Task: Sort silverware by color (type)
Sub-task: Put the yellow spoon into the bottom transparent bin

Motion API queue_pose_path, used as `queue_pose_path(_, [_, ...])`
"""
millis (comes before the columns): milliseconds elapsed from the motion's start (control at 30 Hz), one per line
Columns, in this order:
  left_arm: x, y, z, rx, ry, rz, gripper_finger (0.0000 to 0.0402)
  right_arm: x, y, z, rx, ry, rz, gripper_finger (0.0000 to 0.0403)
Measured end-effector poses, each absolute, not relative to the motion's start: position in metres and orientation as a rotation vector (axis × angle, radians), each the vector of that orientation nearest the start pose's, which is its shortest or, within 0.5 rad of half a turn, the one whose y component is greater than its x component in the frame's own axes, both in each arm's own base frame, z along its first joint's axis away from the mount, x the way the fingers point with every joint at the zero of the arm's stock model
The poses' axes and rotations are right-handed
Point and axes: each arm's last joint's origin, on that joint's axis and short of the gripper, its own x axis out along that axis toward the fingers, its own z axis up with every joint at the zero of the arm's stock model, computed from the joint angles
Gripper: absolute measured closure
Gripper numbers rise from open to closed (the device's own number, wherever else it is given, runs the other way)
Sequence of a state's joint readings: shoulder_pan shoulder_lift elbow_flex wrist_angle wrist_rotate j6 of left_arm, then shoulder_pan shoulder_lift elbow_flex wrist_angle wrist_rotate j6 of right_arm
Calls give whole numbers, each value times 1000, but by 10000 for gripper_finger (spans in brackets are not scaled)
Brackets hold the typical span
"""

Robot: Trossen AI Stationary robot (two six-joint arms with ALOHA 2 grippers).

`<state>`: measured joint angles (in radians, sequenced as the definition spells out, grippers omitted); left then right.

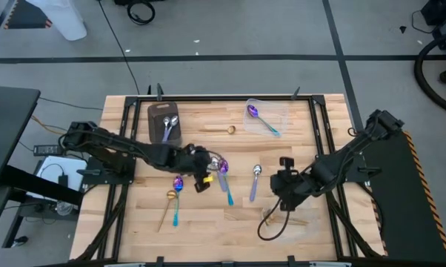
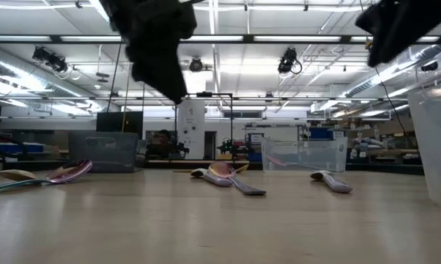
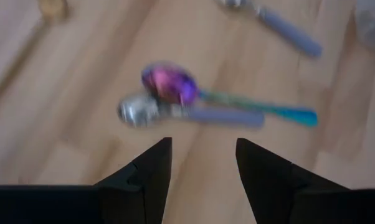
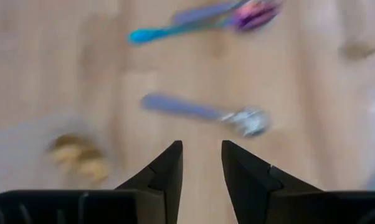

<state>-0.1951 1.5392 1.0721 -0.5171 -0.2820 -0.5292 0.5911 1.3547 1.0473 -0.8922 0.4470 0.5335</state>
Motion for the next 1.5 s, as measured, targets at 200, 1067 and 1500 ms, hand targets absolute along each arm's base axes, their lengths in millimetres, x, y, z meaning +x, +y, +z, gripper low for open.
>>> queue_pose_path(200, [290,-81,225,-368,1013,336,214,216,106,273,-370,832,-383,282])
queue_pose_path(1067, [231,-145,204,-782,1357,724,227,204,39,324,-412,565,-618,282])
queue_pose_path(1500, [239,-159,166,-776,1483,814,244,210,38,333,-421,498,-568,282])
